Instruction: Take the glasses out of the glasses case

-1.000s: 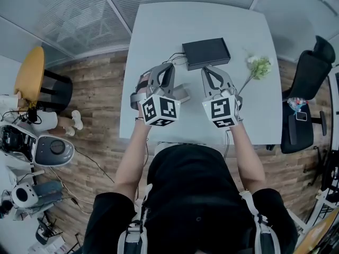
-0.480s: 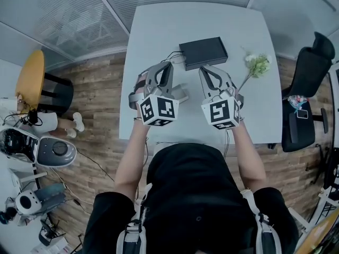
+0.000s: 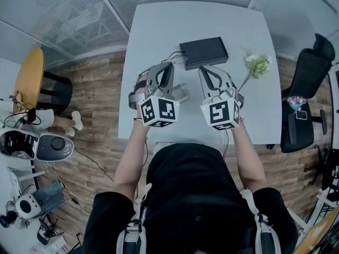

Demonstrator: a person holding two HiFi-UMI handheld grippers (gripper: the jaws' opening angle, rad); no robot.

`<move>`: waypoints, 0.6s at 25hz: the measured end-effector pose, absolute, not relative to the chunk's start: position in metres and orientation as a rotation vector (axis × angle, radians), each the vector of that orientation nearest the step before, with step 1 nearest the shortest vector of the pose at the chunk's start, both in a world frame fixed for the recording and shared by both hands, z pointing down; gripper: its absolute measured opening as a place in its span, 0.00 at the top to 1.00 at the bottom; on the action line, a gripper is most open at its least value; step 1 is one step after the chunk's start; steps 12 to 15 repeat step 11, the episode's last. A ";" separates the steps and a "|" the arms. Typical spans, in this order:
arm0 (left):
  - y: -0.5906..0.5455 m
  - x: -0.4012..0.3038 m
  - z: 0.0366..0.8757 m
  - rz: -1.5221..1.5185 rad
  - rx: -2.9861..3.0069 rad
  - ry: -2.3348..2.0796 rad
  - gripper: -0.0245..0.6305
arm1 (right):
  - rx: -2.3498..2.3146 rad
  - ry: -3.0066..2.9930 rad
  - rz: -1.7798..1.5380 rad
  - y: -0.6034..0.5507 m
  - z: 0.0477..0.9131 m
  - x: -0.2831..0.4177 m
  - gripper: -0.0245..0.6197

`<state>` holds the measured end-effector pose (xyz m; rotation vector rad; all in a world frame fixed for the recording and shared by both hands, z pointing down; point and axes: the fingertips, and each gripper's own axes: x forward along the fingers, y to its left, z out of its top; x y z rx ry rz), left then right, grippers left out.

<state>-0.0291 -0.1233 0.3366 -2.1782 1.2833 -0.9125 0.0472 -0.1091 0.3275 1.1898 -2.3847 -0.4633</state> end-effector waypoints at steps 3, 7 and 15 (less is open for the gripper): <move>-0.124 -0.029 0.336 -0.921 -2.166 1.263 0.92 | 1.183 -2.377 -0.491 -0.108 0.326 0.045 0.94; -0.124 -0.030 0.336 -0.924 -2.166 1.257 0.92 | 1.171 -2.364 -0.503 -0.107 0.331 0.043 0.94; -0.128 -0.031 0.338 -0.924 -2.175 1.265 0.92 | 1.158 -2.365 -0.506 -0.110 0.333 0.041 0.94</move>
